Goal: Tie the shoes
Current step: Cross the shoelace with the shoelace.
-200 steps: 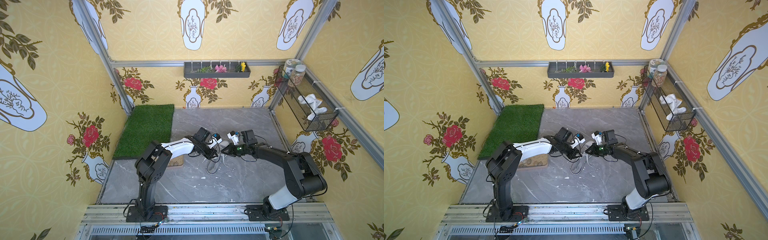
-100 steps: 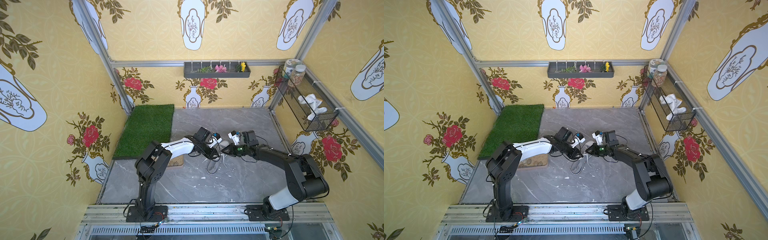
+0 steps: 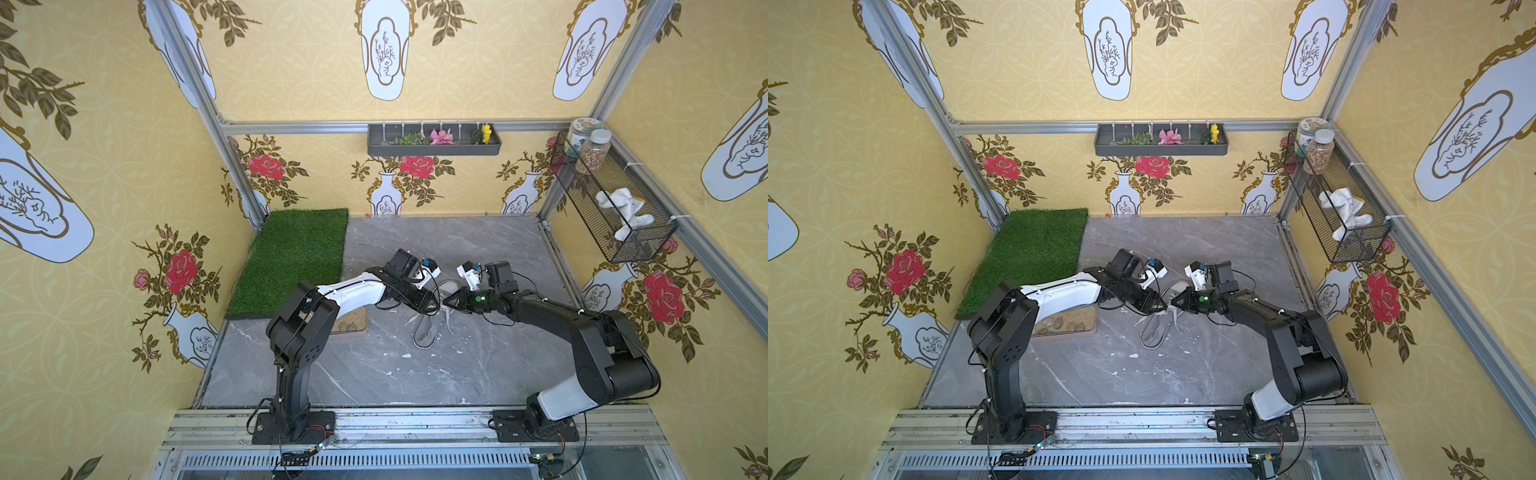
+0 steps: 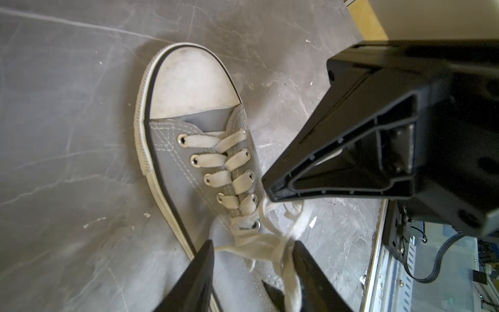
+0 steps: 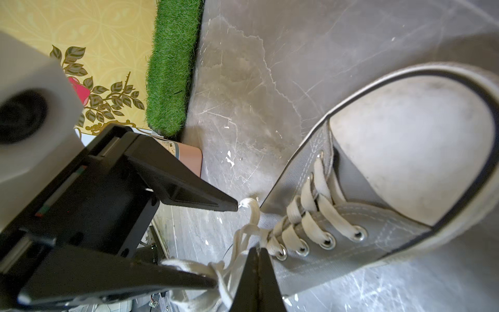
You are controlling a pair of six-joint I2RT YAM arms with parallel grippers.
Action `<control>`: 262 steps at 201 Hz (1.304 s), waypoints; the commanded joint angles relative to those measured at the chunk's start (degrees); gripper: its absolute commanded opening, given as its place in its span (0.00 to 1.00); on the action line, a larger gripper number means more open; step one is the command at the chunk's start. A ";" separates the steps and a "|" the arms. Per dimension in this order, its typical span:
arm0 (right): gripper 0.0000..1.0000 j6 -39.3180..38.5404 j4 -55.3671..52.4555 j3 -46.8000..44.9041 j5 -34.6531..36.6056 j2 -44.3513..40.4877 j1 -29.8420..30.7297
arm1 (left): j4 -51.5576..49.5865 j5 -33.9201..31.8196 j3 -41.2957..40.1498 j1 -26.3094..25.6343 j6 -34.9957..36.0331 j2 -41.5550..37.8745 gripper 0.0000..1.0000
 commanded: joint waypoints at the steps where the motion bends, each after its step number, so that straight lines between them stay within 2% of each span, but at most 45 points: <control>1: 0.00 -0.54 2.09 -0.41 -0.04 -0.31 0.43 | -1.45 -1.15 0.69 -0.08 -0.20 1.09 0.47; 41: 0.00 -1.05 1.80 -0.31 0.81 0.18 0.89 | -4.57 -1.16 2.42 -0.20 0.80 1.41 0.45; 73: 0.00 -1.02 1.73 -0.13 1.27 0.46 1.00 | -5.66 2.21 2.65 -0.26 1.14 1.43 0.49; 106: 0.00 -1.16 1.56 -0.11 1.54 0.48 1.08 | -6.38 1.80 2.76 -0.11 0.93 1.39 0.53; 161: 0.00 -1.23 1.46 -0.19 1.83 0.43 1.20 | -5.25 4.17 1.46 0.17 -1.10 0.04 0.67; 202: 0.00 -1.35 1.19 -0.10 1.87 0.47 1.19 | -5.99 4.73 0.76 0.43 -2.35 -0.86 0.73; 231: 0.00 -1.31 1.17 0.04 1.87 0.30 1.20 | -6.36 5.03 -0.79 0.62 -2.87 -2.02 0.72; 262: 0.00 -1.34 1.21 0.03 1.98 0.31 1.16 | -7.02 7.16 -1.90 0.52 -3.63 -2.44 0.57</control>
